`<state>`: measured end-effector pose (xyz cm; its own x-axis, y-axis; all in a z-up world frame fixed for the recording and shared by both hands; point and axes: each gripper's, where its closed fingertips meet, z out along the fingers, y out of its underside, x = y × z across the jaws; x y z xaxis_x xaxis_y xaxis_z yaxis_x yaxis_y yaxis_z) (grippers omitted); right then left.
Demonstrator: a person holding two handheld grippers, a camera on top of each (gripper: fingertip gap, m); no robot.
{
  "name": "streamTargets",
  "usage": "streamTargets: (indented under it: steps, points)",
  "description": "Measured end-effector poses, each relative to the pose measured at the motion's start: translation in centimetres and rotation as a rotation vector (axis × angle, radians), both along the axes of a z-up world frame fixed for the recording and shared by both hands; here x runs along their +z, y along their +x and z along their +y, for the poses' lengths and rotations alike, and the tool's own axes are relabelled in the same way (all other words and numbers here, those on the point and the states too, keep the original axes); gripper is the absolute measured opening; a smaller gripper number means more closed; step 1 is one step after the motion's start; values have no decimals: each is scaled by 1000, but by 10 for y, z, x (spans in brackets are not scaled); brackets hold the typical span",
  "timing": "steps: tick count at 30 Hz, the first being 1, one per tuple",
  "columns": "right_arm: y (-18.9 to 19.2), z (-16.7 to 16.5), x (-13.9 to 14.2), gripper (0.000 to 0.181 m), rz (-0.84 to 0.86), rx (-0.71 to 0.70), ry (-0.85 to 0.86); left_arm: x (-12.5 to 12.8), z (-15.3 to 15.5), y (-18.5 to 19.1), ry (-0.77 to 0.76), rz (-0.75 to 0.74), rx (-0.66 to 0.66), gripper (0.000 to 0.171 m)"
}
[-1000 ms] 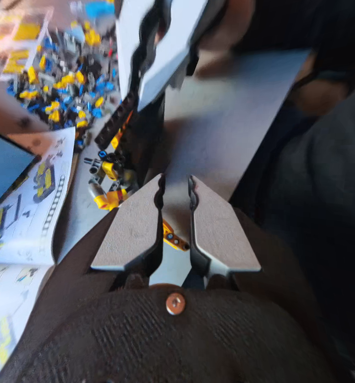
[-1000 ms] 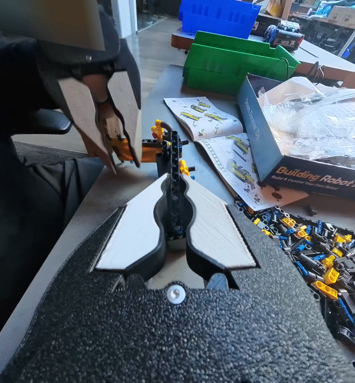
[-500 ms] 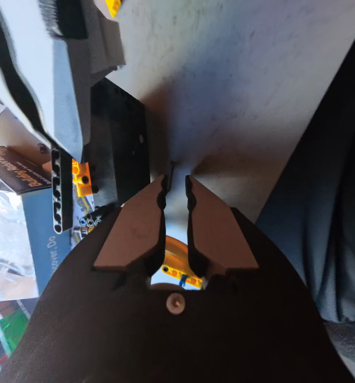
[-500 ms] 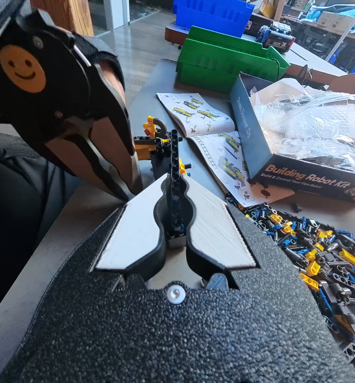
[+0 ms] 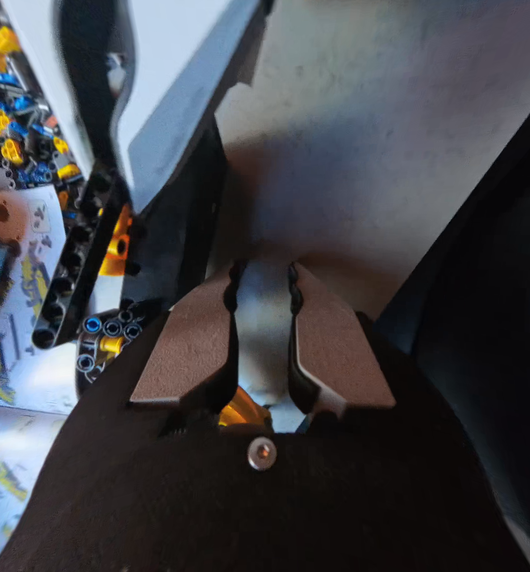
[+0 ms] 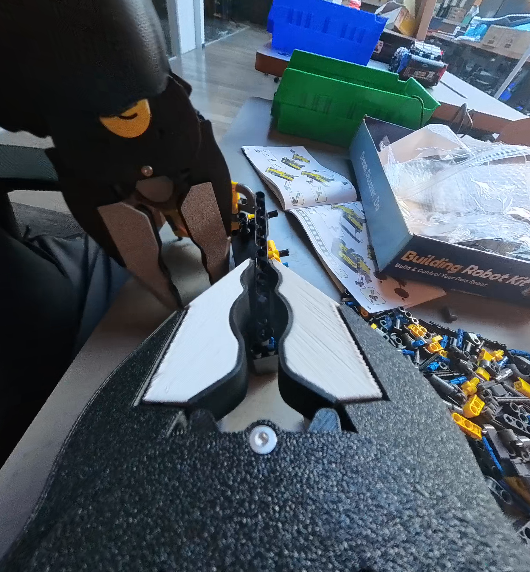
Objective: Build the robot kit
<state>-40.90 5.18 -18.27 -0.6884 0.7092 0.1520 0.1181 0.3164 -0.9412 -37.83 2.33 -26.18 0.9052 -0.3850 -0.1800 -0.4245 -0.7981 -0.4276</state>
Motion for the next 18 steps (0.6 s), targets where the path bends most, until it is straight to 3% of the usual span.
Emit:
streamTargets:
  steps: [3,9,12,18]
  points:
    - [0,0,-1,7,-3,2,2,7,4,-2,52,-41,46,23]
    - [-6,2,-1,7,-12,8,-13,-1,8,-24,19,199,-98,12]
    - [-9,5,-2,7,-21,6,-19,-4,5,-21,-45,149,-159,1]
    - [-8,6,-2,7,-22,8,-17,-4,-3,-18,-103,34,-160,1]
